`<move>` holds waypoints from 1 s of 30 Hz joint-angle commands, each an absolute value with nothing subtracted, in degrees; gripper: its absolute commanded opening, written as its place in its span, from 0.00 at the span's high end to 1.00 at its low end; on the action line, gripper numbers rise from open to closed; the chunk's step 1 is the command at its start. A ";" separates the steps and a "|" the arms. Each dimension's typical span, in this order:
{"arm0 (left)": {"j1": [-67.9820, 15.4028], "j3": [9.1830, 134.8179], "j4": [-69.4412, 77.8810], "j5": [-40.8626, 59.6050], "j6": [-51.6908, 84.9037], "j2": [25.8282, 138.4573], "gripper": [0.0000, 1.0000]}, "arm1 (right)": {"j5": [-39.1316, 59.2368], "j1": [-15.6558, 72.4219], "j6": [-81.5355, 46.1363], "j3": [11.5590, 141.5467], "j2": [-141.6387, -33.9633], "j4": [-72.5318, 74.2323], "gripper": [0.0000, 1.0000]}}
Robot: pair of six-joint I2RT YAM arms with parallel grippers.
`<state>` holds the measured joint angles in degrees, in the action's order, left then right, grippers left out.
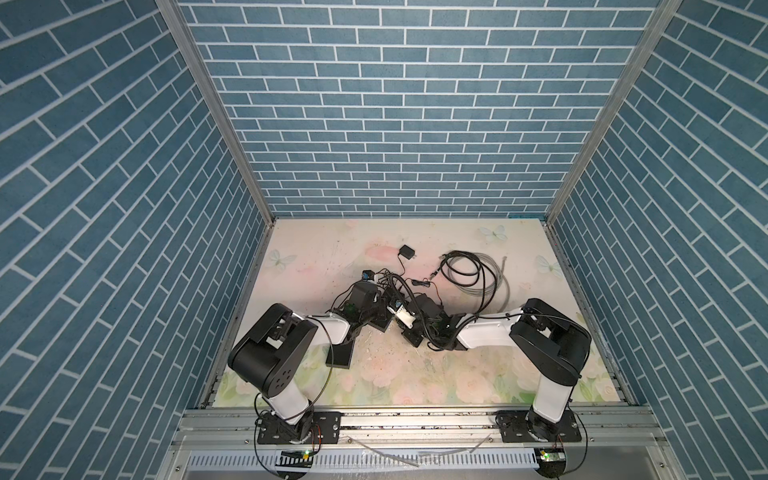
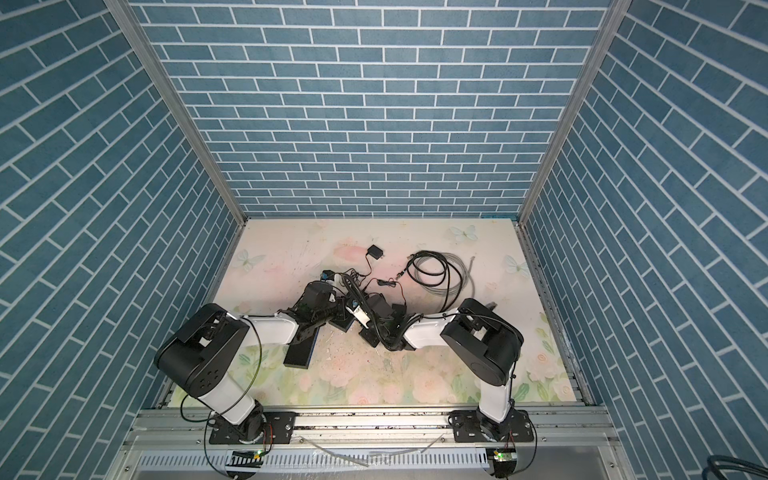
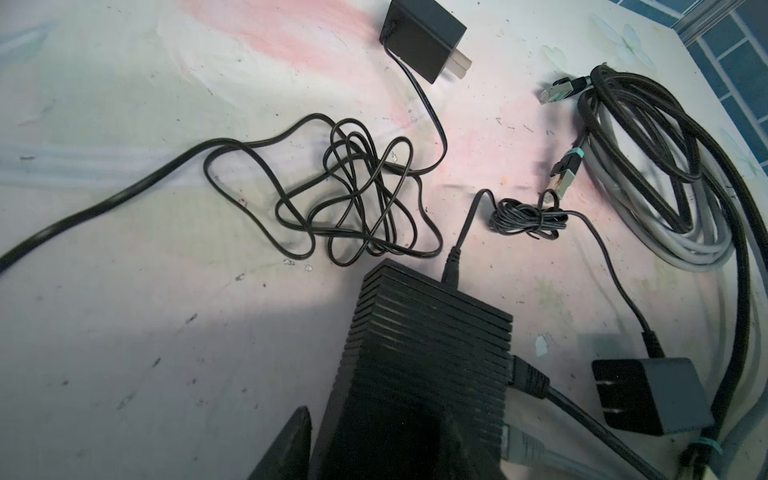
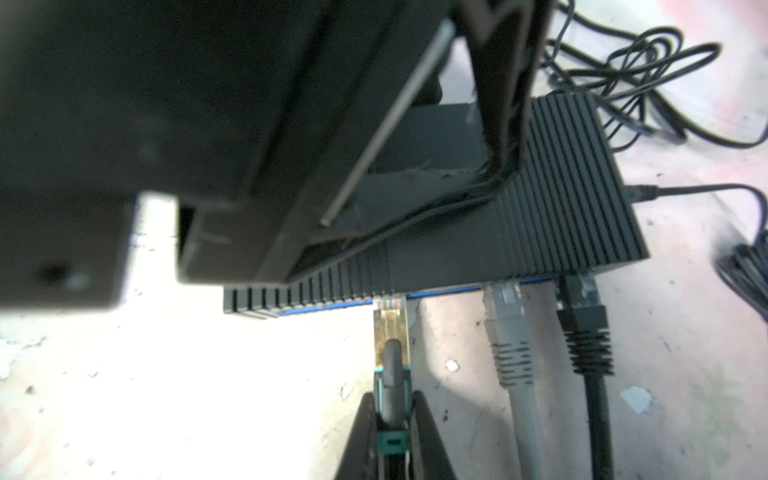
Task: Insert the plug into the switch port
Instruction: 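Press the gold plug into the blue switch port with right while left steadies switch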
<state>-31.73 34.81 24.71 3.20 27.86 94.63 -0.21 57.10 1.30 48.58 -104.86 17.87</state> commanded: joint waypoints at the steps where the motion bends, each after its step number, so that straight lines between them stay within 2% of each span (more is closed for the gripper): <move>1: -34.89 34.92 22.37 15.26 29.11 96.41 0.50 | -0.55 58.62 0.26 48.32 -106.18 39.68 1.00; 17: -34.85 34.87 20.72 17.70 26.09 96.77 0.50 | 3.83 58.75 0.09 40.77 -105.12 54.01 1.00; 23: -33.66 34.76 23.59 22.26 27.25 96.90 0.50 | 6.69 59.15 1.59 38.01 -105.88 59.65 1.00; 30: -33.40 34.74 25.77 26.07 28.21 97.98 0.50 | 1.69 59.37 1.07 38.93 -107.64 59.97 1.00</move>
<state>-30.35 34.92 26.50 12.01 25.21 95.88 0.19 57.58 1.32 36.14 -107.11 45.58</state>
